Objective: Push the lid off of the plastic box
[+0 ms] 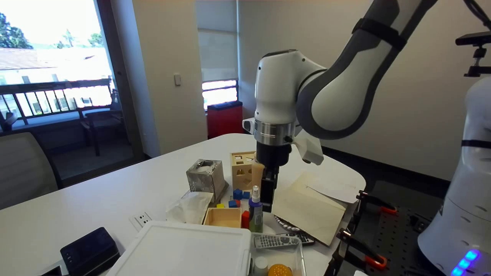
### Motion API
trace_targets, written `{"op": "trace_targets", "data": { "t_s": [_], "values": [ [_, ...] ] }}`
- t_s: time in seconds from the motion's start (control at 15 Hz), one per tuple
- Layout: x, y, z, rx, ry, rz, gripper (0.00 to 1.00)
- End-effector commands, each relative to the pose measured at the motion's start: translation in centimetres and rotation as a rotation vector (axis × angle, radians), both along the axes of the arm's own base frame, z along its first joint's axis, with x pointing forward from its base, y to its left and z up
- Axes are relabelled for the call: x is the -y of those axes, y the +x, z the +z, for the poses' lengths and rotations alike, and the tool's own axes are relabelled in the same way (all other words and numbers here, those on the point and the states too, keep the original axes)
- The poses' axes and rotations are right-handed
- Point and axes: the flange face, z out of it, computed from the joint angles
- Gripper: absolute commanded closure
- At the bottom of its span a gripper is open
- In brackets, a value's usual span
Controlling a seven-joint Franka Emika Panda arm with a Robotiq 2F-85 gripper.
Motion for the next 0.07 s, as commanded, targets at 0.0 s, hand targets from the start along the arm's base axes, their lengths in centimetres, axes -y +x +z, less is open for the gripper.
{"op": "trace_targets", "data": {
  "t_s": [0.0],
  "values": [
    [0.55,-0.52,2.13,-0.001,-0.008,-0.023,0.00]
  ]
}}
